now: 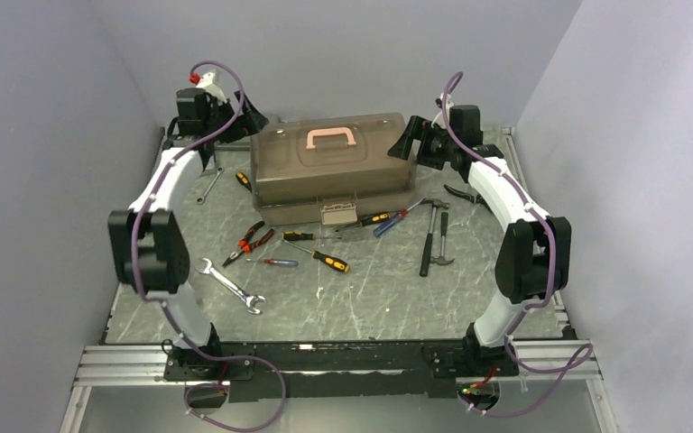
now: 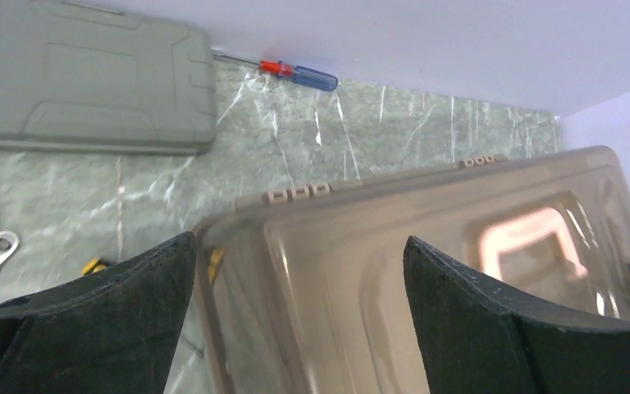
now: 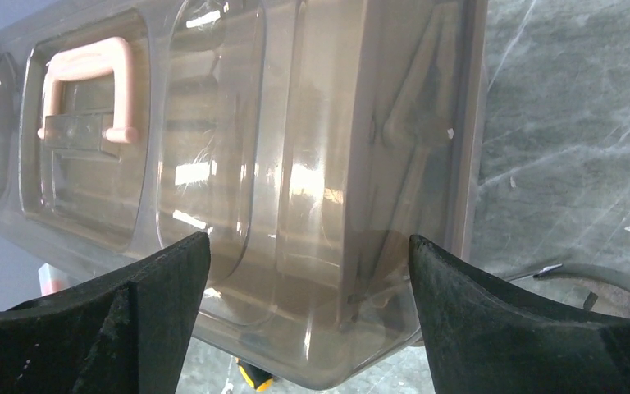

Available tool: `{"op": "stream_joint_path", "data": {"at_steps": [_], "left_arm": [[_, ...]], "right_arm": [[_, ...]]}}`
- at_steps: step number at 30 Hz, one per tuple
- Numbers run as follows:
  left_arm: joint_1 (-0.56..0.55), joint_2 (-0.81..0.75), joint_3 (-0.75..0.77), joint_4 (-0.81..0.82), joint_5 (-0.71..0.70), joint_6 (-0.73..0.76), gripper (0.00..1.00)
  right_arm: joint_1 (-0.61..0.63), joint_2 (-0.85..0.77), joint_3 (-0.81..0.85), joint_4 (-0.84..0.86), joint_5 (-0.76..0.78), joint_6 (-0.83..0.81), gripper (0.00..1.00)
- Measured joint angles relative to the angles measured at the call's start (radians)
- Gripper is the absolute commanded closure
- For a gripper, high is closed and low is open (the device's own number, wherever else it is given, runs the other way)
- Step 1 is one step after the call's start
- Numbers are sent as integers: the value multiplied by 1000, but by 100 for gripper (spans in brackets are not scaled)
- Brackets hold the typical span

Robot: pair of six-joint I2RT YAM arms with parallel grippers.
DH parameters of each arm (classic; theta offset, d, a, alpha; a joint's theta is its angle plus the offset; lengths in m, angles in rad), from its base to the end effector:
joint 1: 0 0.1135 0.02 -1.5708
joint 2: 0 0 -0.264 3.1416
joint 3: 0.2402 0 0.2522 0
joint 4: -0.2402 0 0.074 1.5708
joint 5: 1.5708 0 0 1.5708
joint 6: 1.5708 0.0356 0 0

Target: Pack the tool kit

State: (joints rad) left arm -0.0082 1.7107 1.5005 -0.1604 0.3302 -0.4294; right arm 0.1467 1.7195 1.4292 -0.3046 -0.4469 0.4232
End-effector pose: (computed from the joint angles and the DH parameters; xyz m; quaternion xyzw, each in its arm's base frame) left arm 0.4092 -0.0149 0.3435 -0.0794 0.8155 -0.2533 0.5143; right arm 0.3923 0.0735 0.3025 0.0158 0.8674 0.3164 0.3837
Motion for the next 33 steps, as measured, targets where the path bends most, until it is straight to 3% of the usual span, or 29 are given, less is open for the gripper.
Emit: {"op": "stream_joint_path", "data": {"at_steps": [5, 7, 11, 18, 25, 33], "left_arm": [[1, 264, 153, 105, 111, -3, 7], [2, 361, 235, 147, 171, -25, 14], [11, 443, 314, 203, 251, -62, 21], [19, 428, 248, 304, 343, -117, 22], [23, 299, 52, 369, 367, -151, 23], [22, 195, -119, 458, 364, -206, 25]], "right_arm": [[0, -9, 0, -14, 0, 0, 9], [0, -24, -14, -14, 2, 3, 9], [1, -91, -72, -29, 21, 12, 6], [1, -319, -285, -61, 102, 51, 6], [-2, -510, -505, -14, 131, 109, 16], [-3, -501, -662, 150, 95, 185, 25]]}}
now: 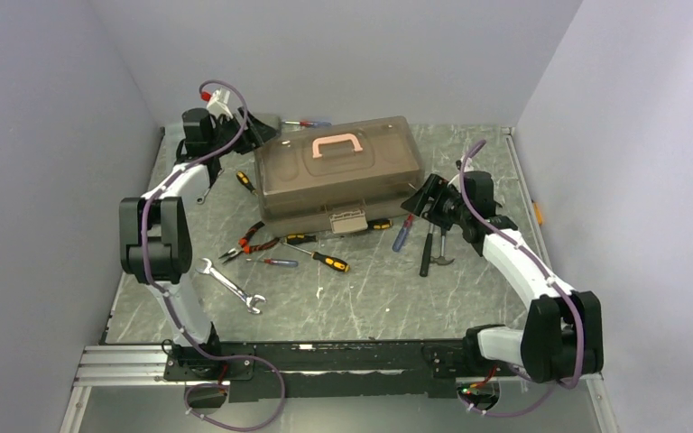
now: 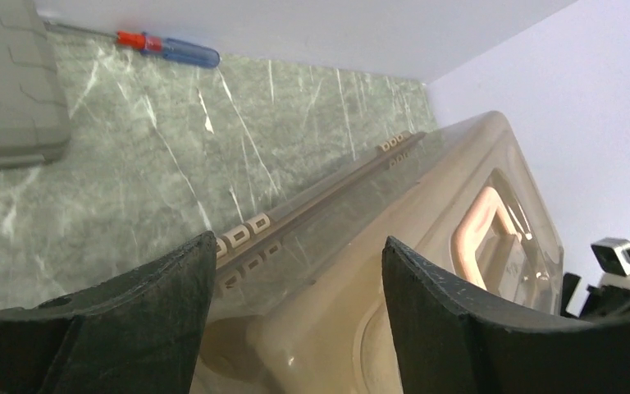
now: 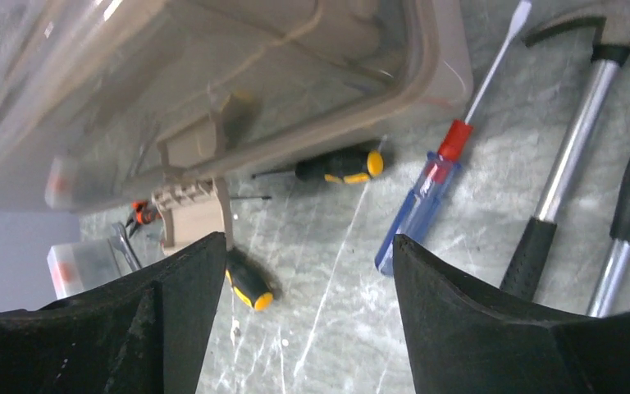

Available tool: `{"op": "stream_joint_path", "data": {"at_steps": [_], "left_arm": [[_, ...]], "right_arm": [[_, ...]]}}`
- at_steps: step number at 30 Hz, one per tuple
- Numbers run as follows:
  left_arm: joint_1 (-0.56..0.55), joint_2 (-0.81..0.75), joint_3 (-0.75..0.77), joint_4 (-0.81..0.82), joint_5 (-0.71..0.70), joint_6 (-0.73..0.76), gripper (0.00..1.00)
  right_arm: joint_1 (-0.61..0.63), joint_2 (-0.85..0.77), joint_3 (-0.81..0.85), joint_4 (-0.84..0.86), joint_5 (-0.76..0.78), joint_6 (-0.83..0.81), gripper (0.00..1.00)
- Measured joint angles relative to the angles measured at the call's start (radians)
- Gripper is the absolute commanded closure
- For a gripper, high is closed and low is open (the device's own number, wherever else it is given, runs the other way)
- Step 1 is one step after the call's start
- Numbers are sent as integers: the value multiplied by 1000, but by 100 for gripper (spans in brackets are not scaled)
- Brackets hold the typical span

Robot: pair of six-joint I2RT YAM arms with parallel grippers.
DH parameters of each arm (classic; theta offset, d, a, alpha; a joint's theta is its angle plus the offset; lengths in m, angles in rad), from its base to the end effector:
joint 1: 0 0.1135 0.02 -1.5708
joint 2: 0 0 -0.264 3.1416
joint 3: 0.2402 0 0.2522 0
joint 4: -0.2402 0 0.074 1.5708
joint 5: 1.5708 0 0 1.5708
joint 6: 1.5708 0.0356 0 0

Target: Pack the tool kit

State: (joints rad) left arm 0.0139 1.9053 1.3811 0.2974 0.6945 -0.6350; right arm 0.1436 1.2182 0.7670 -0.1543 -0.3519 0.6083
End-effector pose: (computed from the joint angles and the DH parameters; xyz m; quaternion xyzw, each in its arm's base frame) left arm 0.4478 -0.0166 0.2694 -0.0338 0.7650 -0.4325 0.4760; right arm 0.2593 0.0499 0.2473 0.1218 0.8674 0.3120 0.3681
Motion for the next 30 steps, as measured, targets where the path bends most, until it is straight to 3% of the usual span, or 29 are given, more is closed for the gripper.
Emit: {"op": "stream_joint_path", "data": {"at_steps": [9, 18, 30], "left_arm": [[-83, -256, -241, -76, -137, 30, 24], [-183, -530, -457, -165, -275, 74, 23], [-227, -600, -488, -241, -316, 83, 22]], "right_arm": [[0, 173, 43, 147, -3, 24, 25], [-10, 334, 118, 189, -70, 43, 24], [-10, 443, 233, 208, -106, 51, 22]]}}
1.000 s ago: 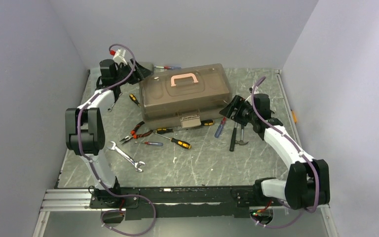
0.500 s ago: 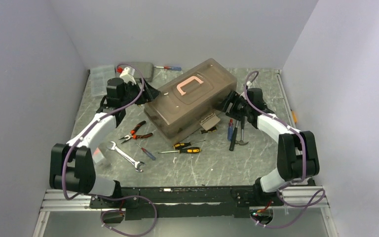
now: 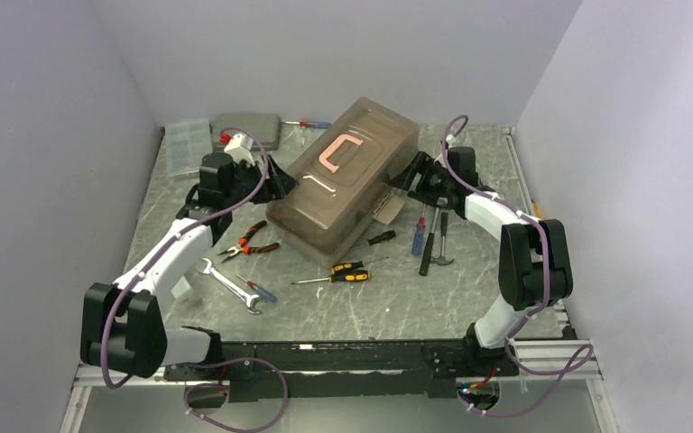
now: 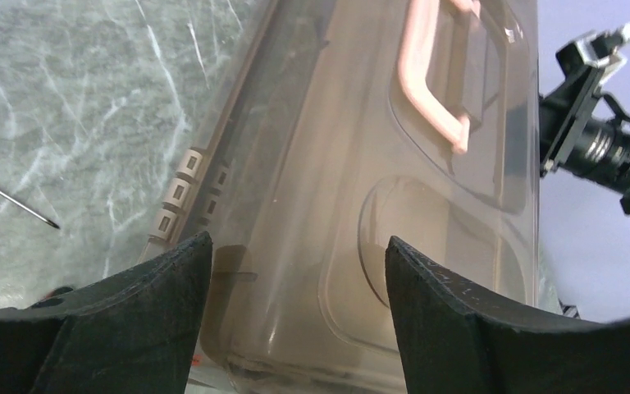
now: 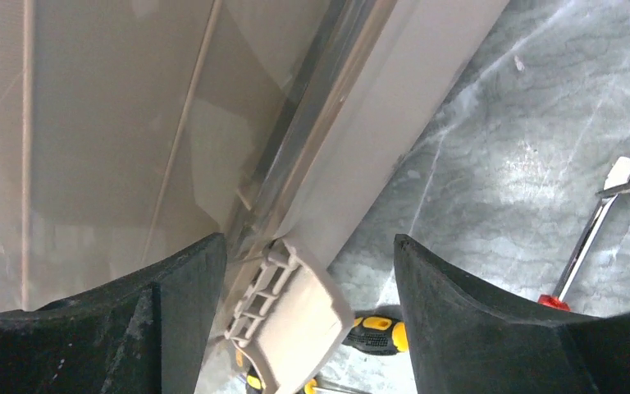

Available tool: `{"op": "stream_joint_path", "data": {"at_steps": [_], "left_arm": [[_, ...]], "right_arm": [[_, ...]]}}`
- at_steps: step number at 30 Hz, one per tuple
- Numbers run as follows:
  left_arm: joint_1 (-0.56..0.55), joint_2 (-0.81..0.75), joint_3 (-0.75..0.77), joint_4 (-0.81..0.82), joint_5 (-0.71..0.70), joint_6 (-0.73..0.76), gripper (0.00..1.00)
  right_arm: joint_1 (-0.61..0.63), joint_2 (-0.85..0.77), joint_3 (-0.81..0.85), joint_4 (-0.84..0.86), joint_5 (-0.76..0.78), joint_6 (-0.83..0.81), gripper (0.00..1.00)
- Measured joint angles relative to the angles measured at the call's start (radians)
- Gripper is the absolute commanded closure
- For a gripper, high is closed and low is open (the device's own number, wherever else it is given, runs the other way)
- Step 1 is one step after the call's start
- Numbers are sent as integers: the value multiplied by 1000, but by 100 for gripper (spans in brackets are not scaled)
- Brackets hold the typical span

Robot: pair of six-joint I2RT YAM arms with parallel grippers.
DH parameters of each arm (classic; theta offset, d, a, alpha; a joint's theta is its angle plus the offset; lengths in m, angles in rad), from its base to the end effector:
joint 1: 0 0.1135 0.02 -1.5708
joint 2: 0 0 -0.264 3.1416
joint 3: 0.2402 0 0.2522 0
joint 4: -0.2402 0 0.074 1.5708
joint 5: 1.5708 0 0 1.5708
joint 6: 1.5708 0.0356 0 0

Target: Pack the tool kit

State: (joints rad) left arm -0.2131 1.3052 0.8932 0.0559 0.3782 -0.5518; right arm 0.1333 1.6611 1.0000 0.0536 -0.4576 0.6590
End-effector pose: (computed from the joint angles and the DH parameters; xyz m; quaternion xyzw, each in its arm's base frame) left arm 0.2900 -0.0762 0.2878 -0.0302 0.8131 -0.3524 0.4624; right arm 0.3557 0.0636 0.2129 0.1228 0.8608 0.3595 0.3387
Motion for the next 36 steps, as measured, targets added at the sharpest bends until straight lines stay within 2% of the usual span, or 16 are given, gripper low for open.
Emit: {"op": "stream_joint_path", "data": {"at_steps": [12, 21, 24, 27, 30, 33, 36], "left_arm": [[-153, -80, -39, -47, -77, 5, 20], [-260, -81, -16, -95, -68, -12, 11], [-251, -71, 34, -173, -59, 3, 8], [-216, -48, 105, -233, -33, 19, 4], [-162, -11, 174, -261, -17, 29, 1], [-117, 17, 201, -262, 6, 31, 1], [-90, 59, 216, -259, 42, 21, 1]], "right_arm": [[-10, 9, 91, -28, -7, -15, 17], [-56, -20, 134, -114, -30, -52, 16], [-56, -54, 134, -142, -43, -59, 14], [-53, -86, 143, -175, -48, -61, 8], [-53, -114, 145, -179, -65, -43, 9], [-51, -129, 134, -143, -99, 5, 10], [-42, -136, 99, -87, -128, 53, 6]]}}
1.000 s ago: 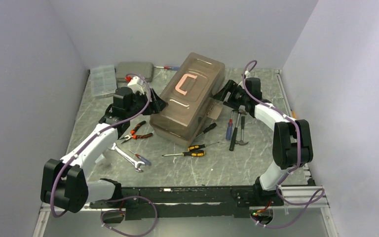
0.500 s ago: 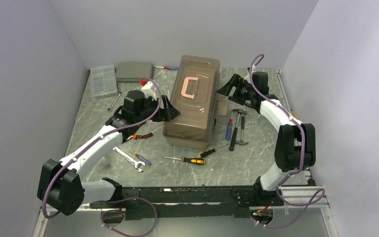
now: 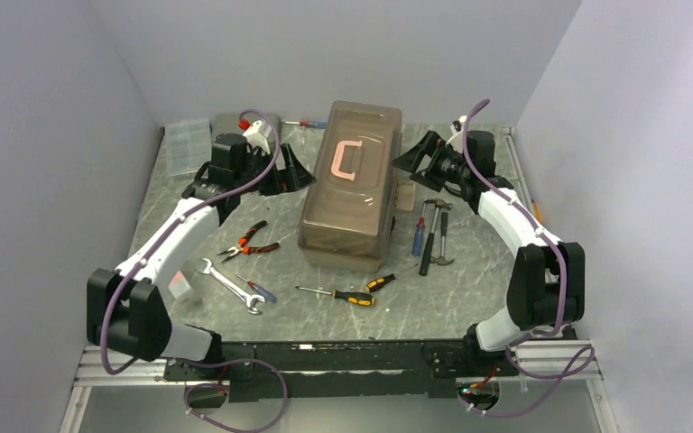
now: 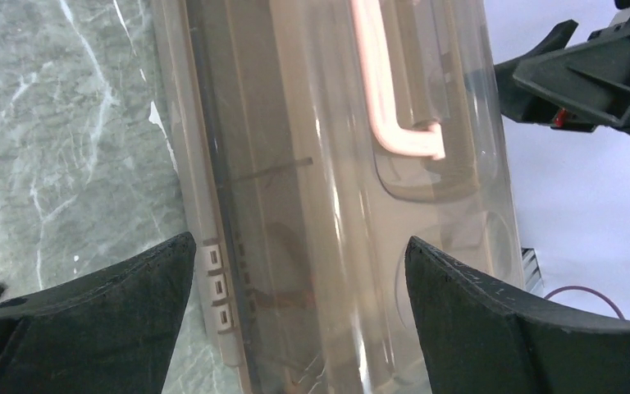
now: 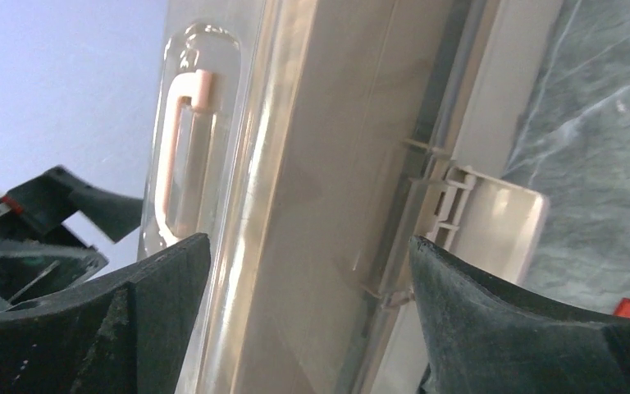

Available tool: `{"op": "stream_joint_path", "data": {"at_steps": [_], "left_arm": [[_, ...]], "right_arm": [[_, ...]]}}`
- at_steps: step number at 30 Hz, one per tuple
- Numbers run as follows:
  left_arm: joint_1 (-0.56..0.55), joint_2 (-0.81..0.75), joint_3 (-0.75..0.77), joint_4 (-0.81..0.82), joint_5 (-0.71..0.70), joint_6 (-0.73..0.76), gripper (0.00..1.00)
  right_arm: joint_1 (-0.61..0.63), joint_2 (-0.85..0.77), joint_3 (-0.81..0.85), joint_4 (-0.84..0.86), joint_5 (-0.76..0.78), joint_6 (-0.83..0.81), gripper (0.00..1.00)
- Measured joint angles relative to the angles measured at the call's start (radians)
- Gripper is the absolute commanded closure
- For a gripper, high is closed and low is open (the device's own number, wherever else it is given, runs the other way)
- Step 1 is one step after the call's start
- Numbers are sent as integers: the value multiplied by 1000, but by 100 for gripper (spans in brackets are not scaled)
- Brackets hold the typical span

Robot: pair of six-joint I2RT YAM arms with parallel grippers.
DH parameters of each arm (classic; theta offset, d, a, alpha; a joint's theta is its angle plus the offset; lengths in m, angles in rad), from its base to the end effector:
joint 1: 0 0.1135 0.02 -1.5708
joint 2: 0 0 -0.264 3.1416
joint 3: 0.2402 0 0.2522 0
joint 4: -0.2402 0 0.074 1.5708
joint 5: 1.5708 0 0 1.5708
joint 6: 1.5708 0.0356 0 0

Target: Pack the tool kit

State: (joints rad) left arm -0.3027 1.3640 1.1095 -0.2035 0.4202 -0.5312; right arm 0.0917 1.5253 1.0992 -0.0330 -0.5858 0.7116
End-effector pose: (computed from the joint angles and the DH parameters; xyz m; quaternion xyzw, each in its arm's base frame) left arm 0.2949 -0.1073 0.3212 0.0148 0.8376 -0.3711 0.4005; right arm 0.3455 0.0515 0.2847 0.1030 0.8210 0.4232 0.3691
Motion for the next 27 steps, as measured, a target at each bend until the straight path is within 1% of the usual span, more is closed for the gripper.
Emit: {"op": "stream_joint_path", "data": {"at_steps": [3, 5, 9, 11, 14, 15, 16, 19, 23, 27], "left_arm": [[11, 68, 33, 2, 39, -9, 1], [11, 114, 56, 3, 59, -13, 1], [11, 166, 74, 17, 95, -32, 1], [11, 169, 74, 24, 101, -38, 1], [14, 169, 69, 37, 107, -49, 1], [16, 169, 64, 45, 109, -55, 1], [19, 169, 58, 52, 115, -58, 1], [32, 169, 40, 73, 140, -75, 1], [51, 168, 17, 105, 163, -95, 1], [65, 167, -21, 167, 195, -130, 1]], "right_arm": [[18, 1, -11, 8, -17, 24, 6], [34, 1, -8, 4, -14, 25, 9], [74, 5, 18, -54, 43, 22, 11], [98, 10, 41, -103, 103, 21, 12], [129, 18, 77, -164, 187, 21, 19], [138, 19, 89, -181, 208, 16, 26], [151, 19, 106, -205, 240, 12, 29], [200, 37, 185, -291, 341, -11, 30], [264, 114, 338, -421, 484, -52, 32], [298, 160, 427, -500, 588, -72, 44]]}}
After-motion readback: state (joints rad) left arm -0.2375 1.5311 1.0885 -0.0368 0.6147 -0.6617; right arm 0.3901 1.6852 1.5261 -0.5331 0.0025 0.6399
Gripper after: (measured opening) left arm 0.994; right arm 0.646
